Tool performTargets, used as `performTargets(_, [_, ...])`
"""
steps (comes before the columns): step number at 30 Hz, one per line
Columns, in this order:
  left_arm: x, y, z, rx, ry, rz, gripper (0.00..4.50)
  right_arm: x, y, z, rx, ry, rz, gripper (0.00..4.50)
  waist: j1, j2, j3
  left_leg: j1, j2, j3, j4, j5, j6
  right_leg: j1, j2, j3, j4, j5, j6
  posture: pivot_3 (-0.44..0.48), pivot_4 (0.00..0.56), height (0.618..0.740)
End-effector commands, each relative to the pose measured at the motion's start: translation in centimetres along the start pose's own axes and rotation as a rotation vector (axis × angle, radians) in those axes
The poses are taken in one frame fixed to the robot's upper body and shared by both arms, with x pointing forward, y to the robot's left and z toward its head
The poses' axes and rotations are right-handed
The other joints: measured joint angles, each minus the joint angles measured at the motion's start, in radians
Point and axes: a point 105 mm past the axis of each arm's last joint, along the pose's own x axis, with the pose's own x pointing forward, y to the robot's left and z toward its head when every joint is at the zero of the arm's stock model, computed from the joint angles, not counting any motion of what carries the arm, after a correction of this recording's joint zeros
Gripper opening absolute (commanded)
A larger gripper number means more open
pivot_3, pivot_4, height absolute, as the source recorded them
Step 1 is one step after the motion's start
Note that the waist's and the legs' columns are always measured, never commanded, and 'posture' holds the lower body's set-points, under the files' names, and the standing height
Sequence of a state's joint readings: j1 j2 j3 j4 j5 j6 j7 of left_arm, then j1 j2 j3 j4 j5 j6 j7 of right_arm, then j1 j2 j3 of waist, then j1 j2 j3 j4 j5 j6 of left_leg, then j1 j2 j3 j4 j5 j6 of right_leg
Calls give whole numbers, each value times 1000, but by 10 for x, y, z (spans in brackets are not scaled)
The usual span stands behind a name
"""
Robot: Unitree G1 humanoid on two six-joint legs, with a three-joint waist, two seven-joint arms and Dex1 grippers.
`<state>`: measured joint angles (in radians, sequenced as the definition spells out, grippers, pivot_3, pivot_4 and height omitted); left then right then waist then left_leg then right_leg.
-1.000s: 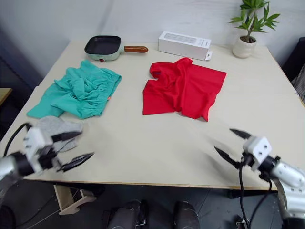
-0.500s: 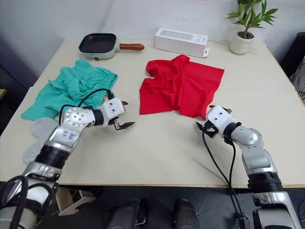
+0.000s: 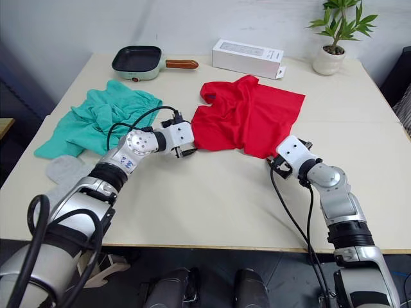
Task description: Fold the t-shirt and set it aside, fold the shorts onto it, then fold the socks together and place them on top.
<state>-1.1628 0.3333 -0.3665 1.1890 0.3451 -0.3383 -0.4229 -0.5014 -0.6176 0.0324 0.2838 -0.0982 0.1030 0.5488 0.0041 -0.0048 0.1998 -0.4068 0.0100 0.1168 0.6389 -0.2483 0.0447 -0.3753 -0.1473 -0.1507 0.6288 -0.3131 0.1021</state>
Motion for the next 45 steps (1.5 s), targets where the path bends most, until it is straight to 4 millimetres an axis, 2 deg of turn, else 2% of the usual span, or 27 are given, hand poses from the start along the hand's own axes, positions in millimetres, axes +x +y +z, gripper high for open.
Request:
performTargets(1, [8, -20, -9, -69, 43, -45, 4500, -8, -13, 8, -5, -19, -64, 4480, 1, 0, 0, 0, 0, 0, 0, 0, 0, 0, 0, 0, 0, 0, 0, 0, 150, 740])
performTargets(2, [10, -23, -8, -89, 42, -49, 4500, -9, -13, 7, -5, -15, -67, 4480, 1, 0, 0, 0, 0, 0, 1, 0, 1, 0, 0, 0, 0, 0, 0, 0, 150, 740])
performTargets(3, [11, -26, -8, -108, 42, -56, 4103, -9, -14, 6, -7, -8, -74, 4500, 1, 0, 0, 0, 0, 0, 2, -1, 1, 0, 0, 0, 0, 0, 0, 0, 150, 740])
performTargets(4, [12, -29, -8, -127, 41, -65, 3910, -10, -14, 6, -9, -2, -82, 4500, 2, 0, 0, 0, 0, 0, 2, -1, 1, 0, 0, 0, 0, 0, 0, 0, 150, 740])
performTargets(10, [14, -35, -7, -233, 19, -85, 1940, -8, -13, 1, -6, 27, -112, 4500, 8, 0, 0, -2, 0, 0, 8, -3, 3, 1, -1, 0, 1, 1, 1, 0, 150, 740])
performTargets(16, [16, -37, 4, -300, -41, -99, 35, -1, -7, 1, 7, 29, -98, 4500, 7, 0, 0, -2, 0, 0, 8, -3, 3, 0, -1, 0, 1, 1, 2, 0, 150, 740])
performTargets(18, [16, -36, 7, -337, -69, -105, 35, 2, -7, 2, 4, 26, -95, 4500, 4, 0, 0, -2, 0, 0, 8, -3, 3, 0, -1, 0, 1, 1, 2, 0, 150, 740])
performTargets(21, [12, -32, 8, -371, -105, -107, 0, 6, -9, 4, -11, 10, -97, 3895, 1, 0, 0, -3, 0, 0, 8, -3, 3, 0, -1, 0, 1, 1, 2, 0, 150, 740])
performTargets(28, [-3, -17, 3, -456, -178, -96, 0, 14, -18, -1, -58, 3, -127, 1351, -12, 0, 0, -5, 0, 0, 7, -3, 3, -1, 0, -2, 3, 1, 2, 0, 150, 740])
performTargets(32, [-11, -10, 0, -459, -214, -76, 0, 11, -23, 6, -87, -39, -100, 26, -17, 0, 0, -5, 0, 0, 7, -3, 3, -1, 1, -2, 3, 1, 2, 0, 150, 740])
performTargets(35, [-23, 3, 0, -453, -259, -38, 0, -1, -29, 13, -122, -72, -43, 26, -23, 0, 0, -6, 0, 0, 7, -3, 3, -1, 1, -2, 3, 1, 2, 0, 150, 740])
performTargets(38, [-42, 11, 6, -482, -332, -43, 0, -19, -35, 10, -158, -66, 27, 26, -24, 0, 0, -7, 0, -1, 7, -3, 3, -1, 1, -2, 2, 1, 2, 0, 150, 740])
performTargets(41, [-69, 3, 8, -461, -355, -81, 0, -38, -36, 8, -186, -54, 122, 26, -28, 0, 0, -6, 0, -2, 7, -3, 3, -1, 1, -2, 1, 1, 3, 0, 150, 740])
performTargets(45, [-107, -17, -2, -473, -327, -134, 0, -67, -28, 0, -244, 1, 289, 26, -30, 0, 1, -6, 1, -2, 6, -4, 2, 0, 1, -2, 0, 1, 3, 0, 150, 740])
